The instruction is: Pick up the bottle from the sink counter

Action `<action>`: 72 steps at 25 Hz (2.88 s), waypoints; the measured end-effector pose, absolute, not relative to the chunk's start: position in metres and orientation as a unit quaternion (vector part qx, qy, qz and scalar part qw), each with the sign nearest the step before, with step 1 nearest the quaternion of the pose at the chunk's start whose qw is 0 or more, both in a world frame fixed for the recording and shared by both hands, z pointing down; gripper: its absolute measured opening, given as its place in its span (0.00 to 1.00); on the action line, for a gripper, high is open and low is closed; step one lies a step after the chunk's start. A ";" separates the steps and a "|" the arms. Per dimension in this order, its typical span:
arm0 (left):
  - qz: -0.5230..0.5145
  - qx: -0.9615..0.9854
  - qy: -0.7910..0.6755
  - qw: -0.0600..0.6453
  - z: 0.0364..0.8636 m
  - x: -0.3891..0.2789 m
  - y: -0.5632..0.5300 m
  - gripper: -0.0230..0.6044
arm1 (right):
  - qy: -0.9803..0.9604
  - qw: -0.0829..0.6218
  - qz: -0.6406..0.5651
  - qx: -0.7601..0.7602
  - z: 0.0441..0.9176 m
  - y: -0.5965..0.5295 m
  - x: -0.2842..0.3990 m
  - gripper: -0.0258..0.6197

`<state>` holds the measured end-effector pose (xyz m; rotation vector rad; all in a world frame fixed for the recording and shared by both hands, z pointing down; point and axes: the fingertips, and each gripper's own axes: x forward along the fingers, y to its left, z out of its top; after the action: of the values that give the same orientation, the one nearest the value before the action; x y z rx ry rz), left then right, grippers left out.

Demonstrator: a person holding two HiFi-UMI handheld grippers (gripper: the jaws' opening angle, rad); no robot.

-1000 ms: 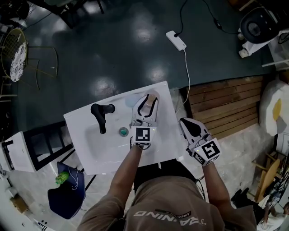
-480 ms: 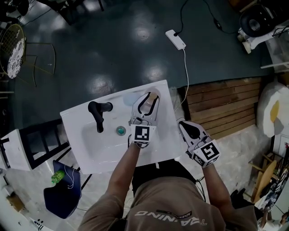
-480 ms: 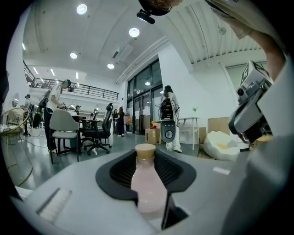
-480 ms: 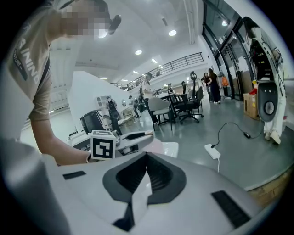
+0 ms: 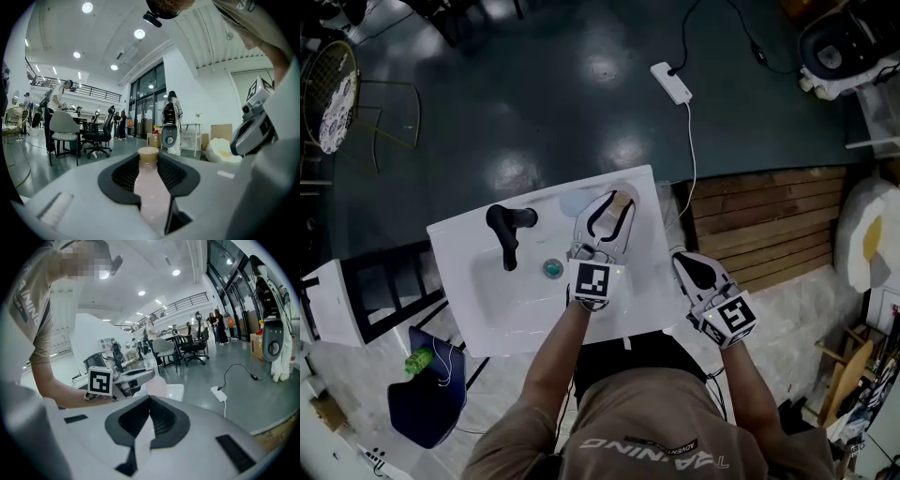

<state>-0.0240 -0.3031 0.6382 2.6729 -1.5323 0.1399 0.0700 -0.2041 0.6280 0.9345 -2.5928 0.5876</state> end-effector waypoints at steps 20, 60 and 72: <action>0.040 0.857 -0.512 0.041 0.525 -0.055 -0.235 0.24 | -0.936 0.084 0.140 0.313 0.546 -0.237 0.044 0.05; 0.024 0.826 -0.564 0.004 0.413 -0.126 -0.180 0.24 | -0.971 0.012 0.051 0.232 0.426 -0.203 -0.016 0.05; 0.027 0.831 -0.555 0.011 0.421 -0.124 -0.176 0.24 | -0.971 0.009 0.053 0.235 0.427 -0.194 -0.011 0.05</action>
<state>-0.1238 -0.1763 0.4212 2.5939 -1.7309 0.0834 -0.0111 -0.1937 0.4269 0.7326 -3.0311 0.1659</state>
